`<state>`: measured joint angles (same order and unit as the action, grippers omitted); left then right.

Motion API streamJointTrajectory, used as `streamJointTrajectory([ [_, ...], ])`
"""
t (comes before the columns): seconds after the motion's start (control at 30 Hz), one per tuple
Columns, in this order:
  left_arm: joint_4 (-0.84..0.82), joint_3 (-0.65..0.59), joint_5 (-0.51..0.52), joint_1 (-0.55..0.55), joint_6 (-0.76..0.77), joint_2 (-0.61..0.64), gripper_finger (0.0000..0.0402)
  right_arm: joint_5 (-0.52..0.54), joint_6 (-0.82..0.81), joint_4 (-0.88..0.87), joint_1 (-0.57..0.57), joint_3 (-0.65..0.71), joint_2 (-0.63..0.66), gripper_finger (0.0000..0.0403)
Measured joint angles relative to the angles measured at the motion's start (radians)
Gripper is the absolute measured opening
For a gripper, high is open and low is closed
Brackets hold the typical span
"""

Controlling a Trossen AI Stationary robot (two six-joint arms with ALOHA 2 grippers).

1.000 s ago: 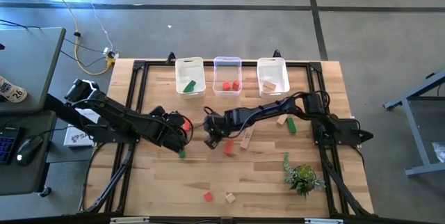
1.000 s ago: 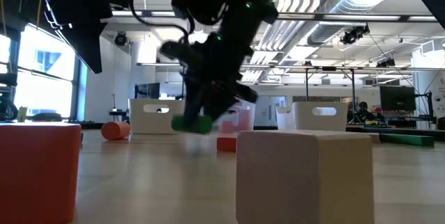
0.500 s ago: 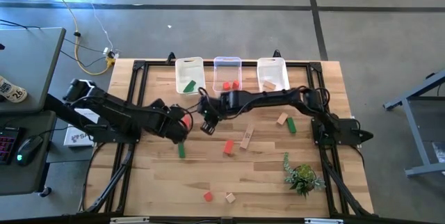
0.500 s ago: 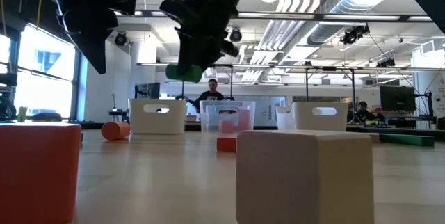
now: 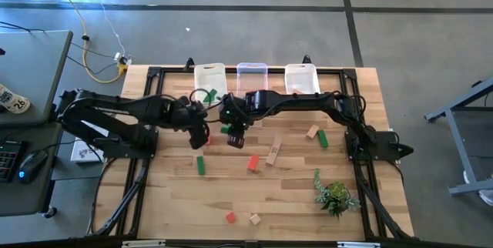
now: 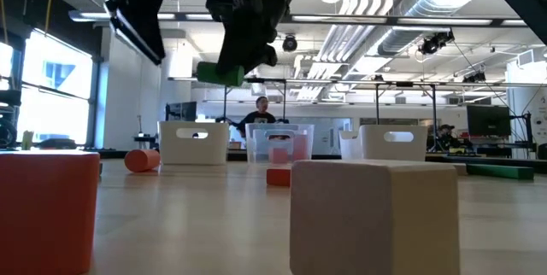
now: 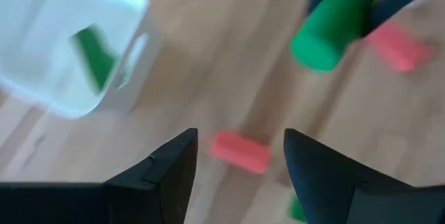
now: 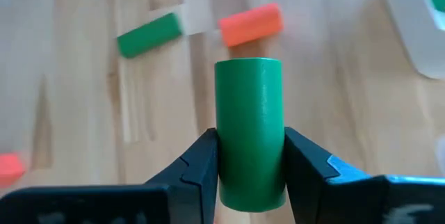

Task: Sort & place blocks by color
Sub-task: Put the green block into the left white bin

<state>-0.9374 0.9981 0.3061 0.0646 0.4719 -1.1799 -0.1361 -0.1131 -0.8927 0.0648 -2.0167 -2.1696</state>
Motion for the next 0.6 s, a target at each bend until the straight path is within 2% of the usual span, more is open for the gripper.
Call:
streamJointTrajectory([
  [0.1,0.055,0.000,-0.117,0.042,-0.081,0.025,0.0200,-0.043,0.023,0.001,0.003,0.000,0.000,0.0104],
  [0.2,0.086,0.000,-0.187,0.071,-0.128,0.035,0.0200,-0.053,0.025,0.016,0.003,0.000,0.000,0.0103],
  [0.47,0.098,0.000,-0.294,0.081,-0.333,0.034,0.0200,-0.100,0.016,0.070,0.000,0.000,0.000,0.0103],
  [0.6,0.116,0.000,-0.303,0.070,-0.363,0.034,0.0200,-0.101,0.009,0.095,0.000,0.000,0.000,0.0103],
])
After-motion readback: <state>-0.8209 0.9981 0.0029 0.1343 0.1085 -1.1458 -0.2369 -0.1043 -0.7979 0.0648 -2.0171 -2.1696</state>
